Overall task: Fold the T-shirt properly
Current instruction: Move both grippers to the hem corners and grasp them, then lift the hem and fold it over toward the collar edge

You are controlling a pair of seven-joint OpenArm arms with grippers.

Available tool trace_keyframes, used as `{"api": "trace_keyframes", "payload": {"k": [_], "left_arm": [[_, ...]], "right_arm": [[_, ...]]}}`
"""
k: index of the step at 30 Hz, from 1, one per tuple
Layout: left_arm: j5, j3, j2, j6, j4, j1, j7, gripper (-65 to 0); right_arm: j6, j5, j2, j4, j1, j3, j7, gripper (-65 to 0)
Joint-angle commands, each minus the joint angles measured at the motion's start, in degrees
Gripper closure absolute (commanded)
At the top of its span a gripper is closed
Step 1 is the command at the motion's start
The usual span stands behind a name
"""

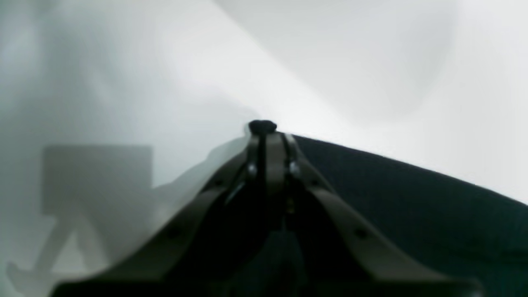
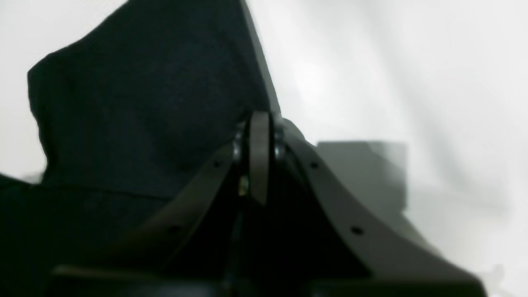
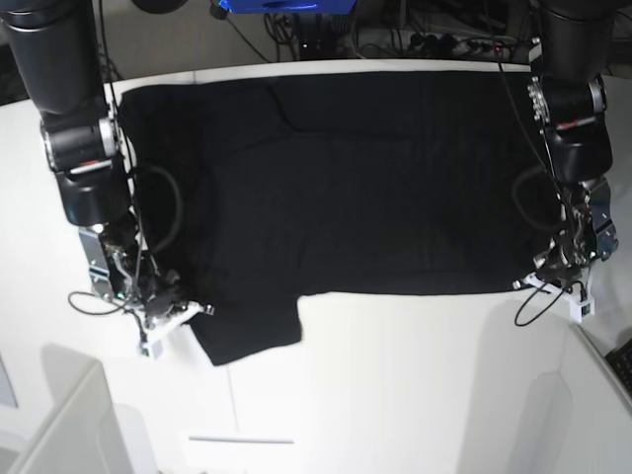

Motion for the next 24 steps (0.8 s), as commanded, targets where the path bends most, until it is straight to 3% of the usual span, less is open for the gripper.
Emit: {"api": "trace_keyframes", "payload": {"k": [1, 11, 16, 20, 24], "left_arm": [[-0.5, -0.3, -1.0, -0.3, 3.5, -0.2, -0.8, 0.0], [-0.7, -0.5, -0.9, -0.3, 17.3, 7.5, -0.7, 0.0], [-0.7, -5.6, -0.7, -0.4, 24.3, 12.7, 1.0, 0.0], [-0.7, -8.6, -0.6, -4.2, 28.1, 15.5, 3.6, 0.0], [-0.7, -9.8, -0.6, -5.5, 30.9, 18.4, 4.7, 0.0]], "right_arm": [[0.3, 0.6, 1.3, 2.4, 1.7, 0.4, 1.2, 0.0], [0.3, 0.7, 2.8, 9.3, -1.3, 0.5, 0.7, 0.0], [0.3, 0.7, 2.8, 9.6, -1.7, 0.5, -0.9, 0.0], [0.3, 0.8, 2.9, 9.6, -2.1, 0.6, -0.9, 0.0], [0.3, 0.8, 2.9, 10.3, -2.9, 0.6, -0.8, 0.0]]}}
